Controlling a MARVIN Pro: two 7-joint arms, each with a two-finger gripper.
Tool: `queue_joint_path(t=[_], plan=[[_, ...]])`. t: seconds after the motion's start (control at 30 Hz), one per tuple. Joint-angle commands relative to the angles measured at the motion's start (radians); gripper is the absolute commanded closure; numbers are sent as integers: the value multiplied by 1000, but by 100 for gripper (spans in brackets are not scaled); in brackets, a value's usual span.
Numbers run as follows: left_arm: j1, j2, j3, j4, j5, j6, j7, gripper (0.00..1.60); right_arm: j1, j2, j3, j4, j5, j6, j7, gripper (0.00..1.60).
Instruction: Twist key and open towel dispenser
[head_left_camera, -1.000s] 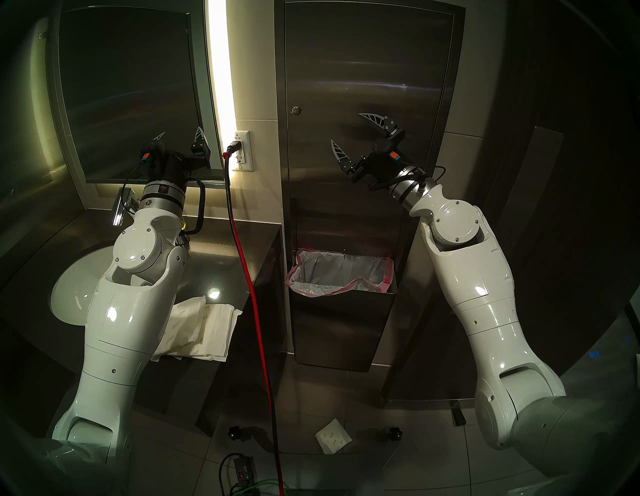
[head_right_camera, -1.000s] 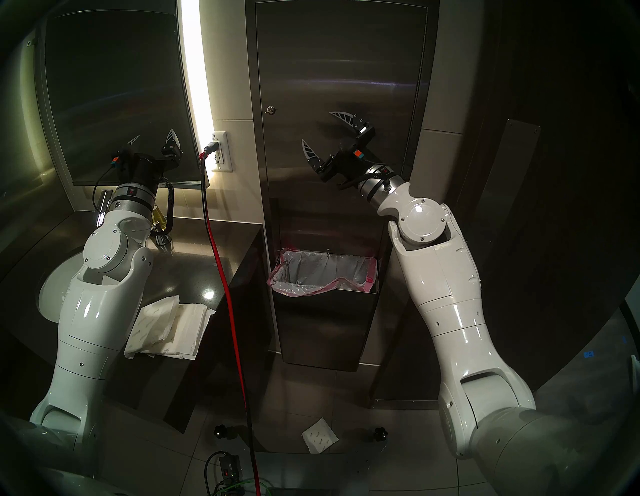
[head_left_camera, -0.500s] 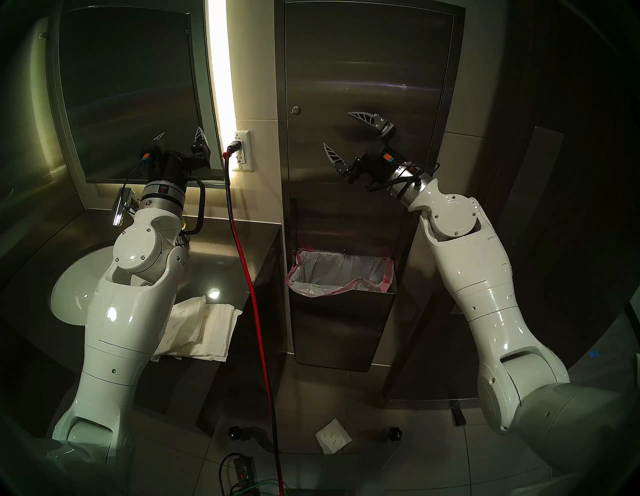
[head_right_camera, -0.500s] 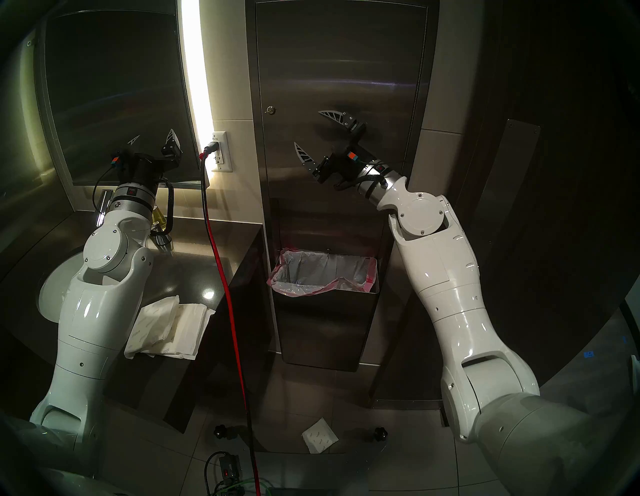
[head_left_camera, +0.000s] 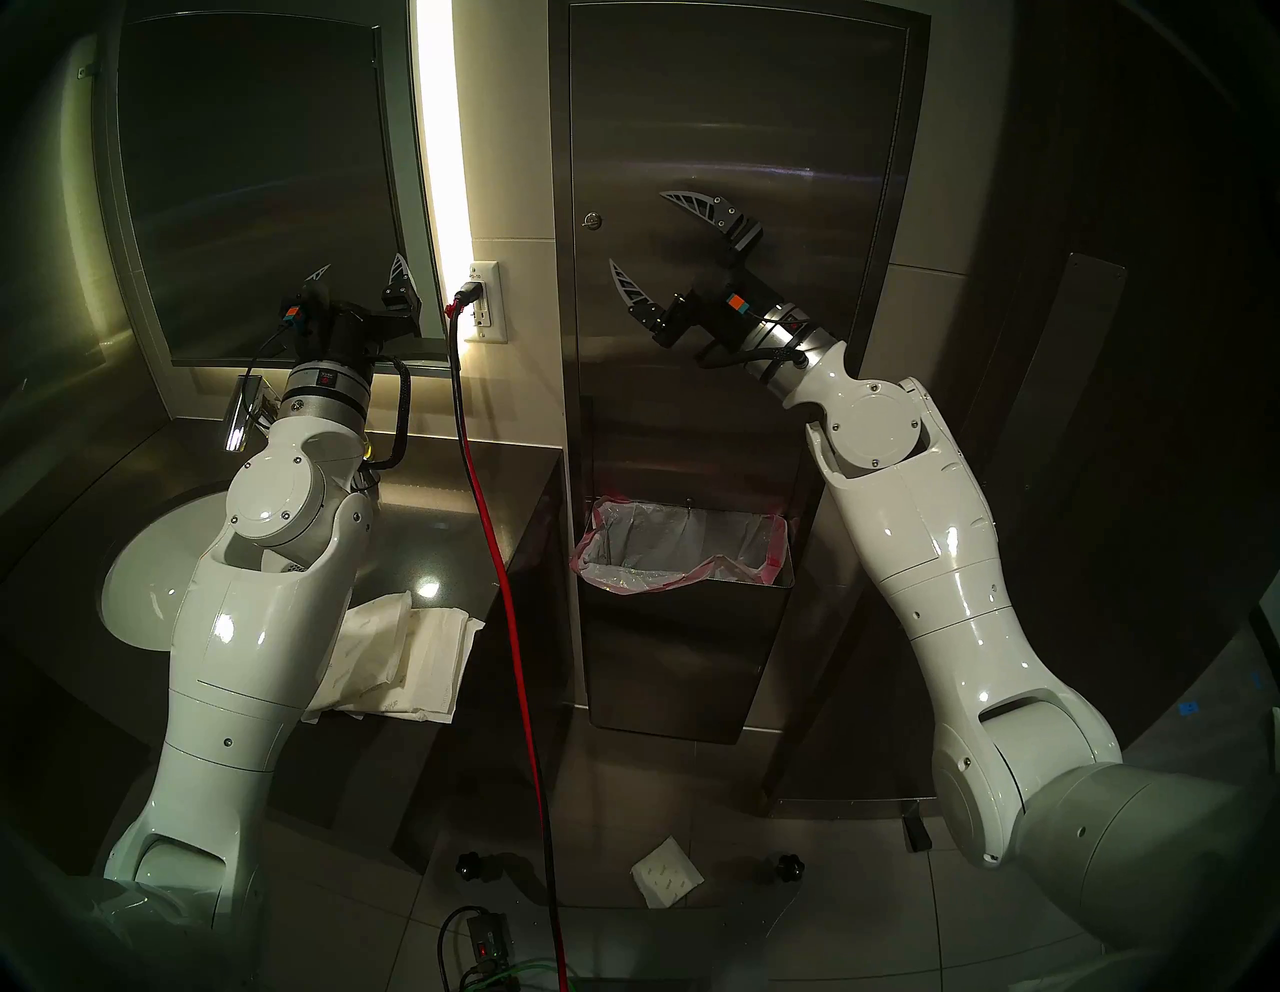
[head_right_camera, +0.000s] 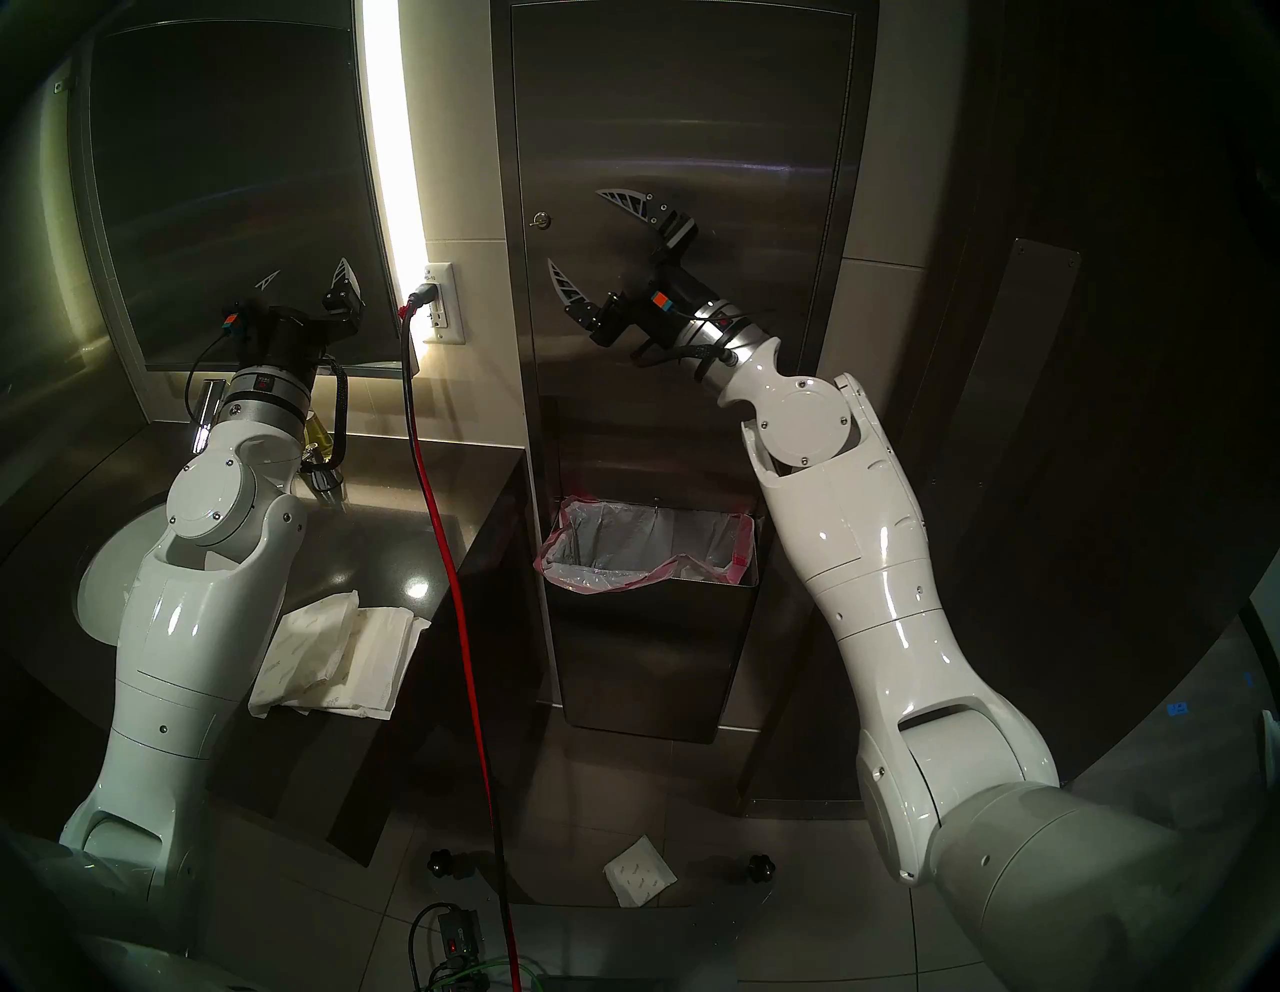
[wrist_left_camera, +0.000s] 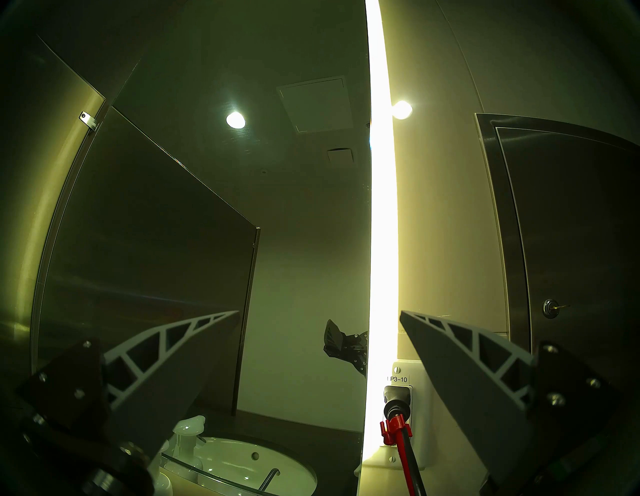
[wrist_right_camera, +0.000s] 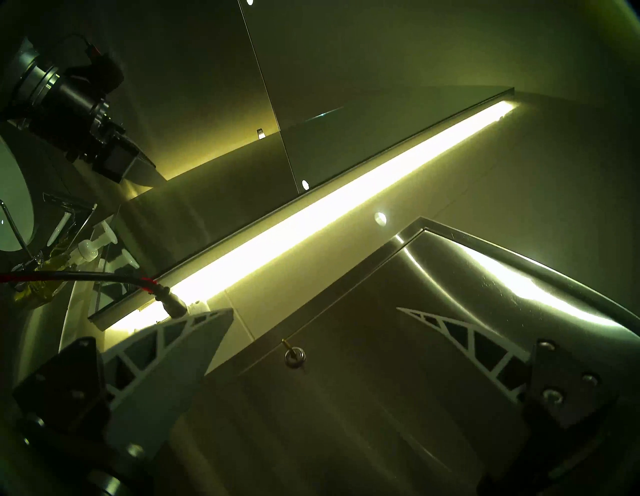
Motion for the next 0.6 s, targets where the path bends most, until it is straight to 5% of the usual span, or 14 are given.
queue_joint_path(t=[0.0, 0.27, 0.57], plan=[[-15, 1, -1, -7, 0, -1, 0, 0, 36, -10, -4, 29, -68, -30, -47, 0], [-15, 1, -1, -7, 0, -1, 0, 0, 69, -10, -22, 59, -147, -53, -64, 0], [-14, 1, -1, -7, 0, -1, 0, 0, 35, -96, -23, -5, -275, 103, -173, 0]])
